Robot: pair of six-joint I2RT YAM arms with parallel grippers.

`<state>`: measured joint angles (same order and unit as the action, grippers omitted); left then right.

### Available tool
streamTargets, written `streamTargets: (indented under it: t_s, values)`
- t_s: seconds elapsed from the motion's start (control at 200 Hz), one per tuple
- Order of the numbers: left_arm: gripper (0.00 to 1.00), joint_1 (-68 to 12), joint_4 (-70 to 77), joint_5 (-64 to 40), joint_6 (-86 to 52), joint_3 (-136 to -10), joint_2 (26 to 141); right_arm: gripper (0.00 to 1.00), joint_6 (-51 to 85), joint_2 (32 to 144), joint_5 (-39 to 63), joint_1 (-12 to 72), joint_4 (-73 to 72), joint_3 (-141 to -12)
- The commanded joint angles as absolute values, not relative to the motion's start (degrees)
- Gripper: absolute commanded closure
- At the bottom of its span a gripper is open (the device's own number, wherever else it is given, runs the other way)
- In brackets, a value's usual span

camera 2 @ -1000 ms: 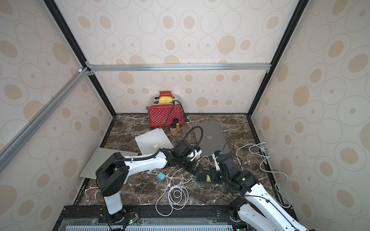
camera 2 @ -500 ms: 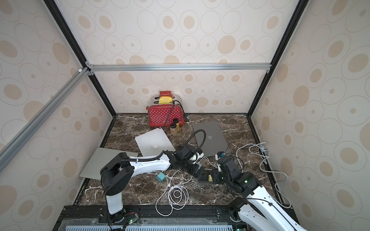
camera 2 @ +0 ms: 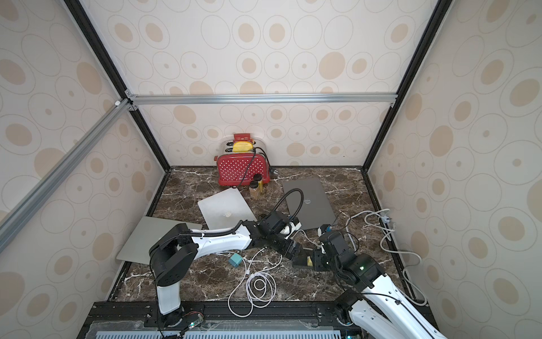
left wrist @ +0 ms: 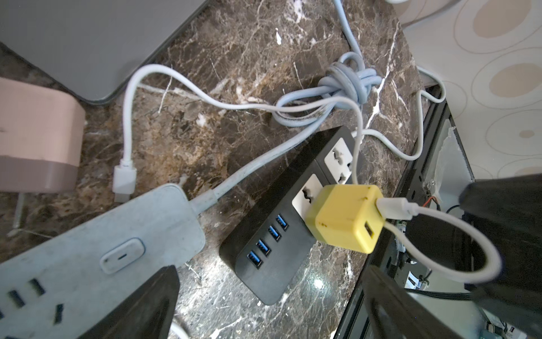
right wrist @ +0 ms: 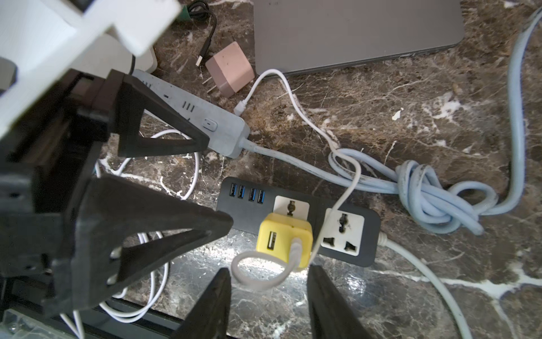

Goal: Unplug the laptop charger
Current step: Move the socket to the center of the board.

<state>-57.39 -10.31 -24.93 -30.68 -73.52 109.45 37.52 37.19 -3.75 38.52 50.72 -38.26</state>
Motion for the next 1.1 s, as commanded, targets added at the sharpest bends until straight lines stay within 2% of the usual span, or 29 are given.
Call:
streamTargets:
  t_s: [0.0,0.305,0.866,1.092]
  values:
    - [0.01,-57.97,-9.58,-24.33,-31.11,-75.72,110.39,0.50,38.28,37.74,-4.76,39.02,55.38,-39.44]
    - [0.01,-58.04,-9.49,-24.78,-31.11,-75.98,110.46,0.57,39.08,37.14,-8.77,39.16,58.98,-40.16]
    - [0.01,-58.88,-9.14,-25.29,-31.82,-77.87,112.31,0.62,37.50,43.99,-9.61,39.20,48.86,-35.99]
    - [0.01,-59.19,-8.58,-25.83,-32.31,-78.50,113.33,0.67,39.51,41.56,-11.78,39.31,48.24,-33.24]
